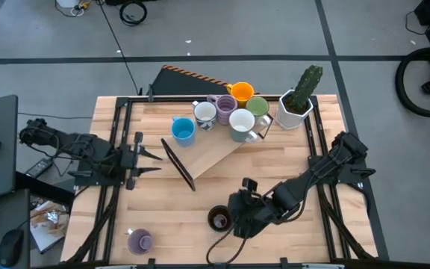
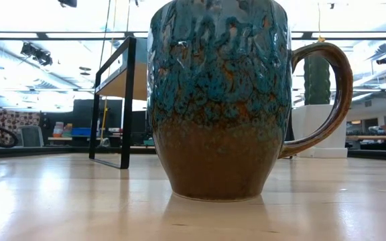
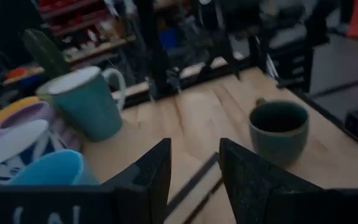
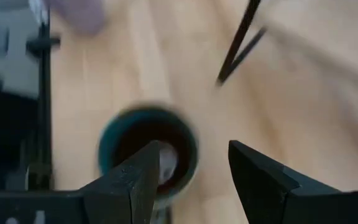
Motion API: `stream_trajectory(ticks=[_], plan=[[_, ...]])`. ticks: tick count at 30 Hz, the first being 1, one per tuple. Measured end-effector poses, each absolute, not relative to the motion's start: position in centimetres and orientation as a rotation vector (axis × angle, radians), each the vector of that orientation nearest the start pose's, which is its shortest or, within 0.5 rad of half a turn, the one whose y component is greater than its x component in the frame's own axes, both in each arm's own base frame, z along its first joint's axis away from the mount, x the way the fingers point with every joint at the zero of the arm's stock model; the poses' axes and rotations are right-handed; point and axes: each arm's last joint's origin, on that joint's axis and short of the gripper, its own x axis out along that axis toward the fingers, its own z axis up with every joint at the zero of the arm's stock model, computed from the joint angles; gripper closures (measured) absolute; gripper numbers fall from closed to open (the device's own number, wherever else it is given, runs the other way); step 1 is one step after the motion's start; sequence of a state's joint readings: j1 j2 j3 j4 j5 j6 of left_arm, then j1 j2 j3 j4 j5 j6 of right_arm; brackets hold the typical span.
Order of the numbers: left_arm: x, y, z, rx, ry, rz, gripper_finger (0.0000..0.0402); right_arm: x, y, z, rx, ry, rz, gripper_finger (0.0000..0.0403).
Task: Place coffee mugs
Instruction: Put the green patterned mug on the shelf
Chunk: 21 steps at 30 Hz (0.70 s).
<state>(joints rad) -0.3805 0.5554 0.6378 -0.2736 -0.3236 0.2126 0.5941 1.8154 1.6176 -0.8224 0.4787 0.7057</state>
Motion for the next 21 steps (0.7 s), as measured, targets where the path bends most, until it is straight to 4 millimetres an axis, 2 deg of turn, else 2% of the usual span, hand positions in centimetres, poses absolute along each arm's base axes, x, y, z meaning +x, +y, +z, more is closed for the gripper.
stream_trajectory(ticks=[4,8,15,21], plan=[[11.9,-3.7,29.9,0.235,0.164,-0.056,0.0261,32.9,21.2,27.6,0.254,0.960,-0.151,0.0205],[11.9,-3.7,28.8,0.238,0.187,-0.051,0.0261,32.8,21.3,27.1,0.390,1.019,-0.189,0.0206],[11.0,-3.1,26.2,0.214,0.165,0.028,0.0261,32.6,22.6,25.1,0.307,1.033,-0.240,0.0206],[10.0,-2.7,25.7,0.167,0.122,0.059,0.0261,32.2,23.4,23.8,0.157,1.076,-0.208,0.0206]])
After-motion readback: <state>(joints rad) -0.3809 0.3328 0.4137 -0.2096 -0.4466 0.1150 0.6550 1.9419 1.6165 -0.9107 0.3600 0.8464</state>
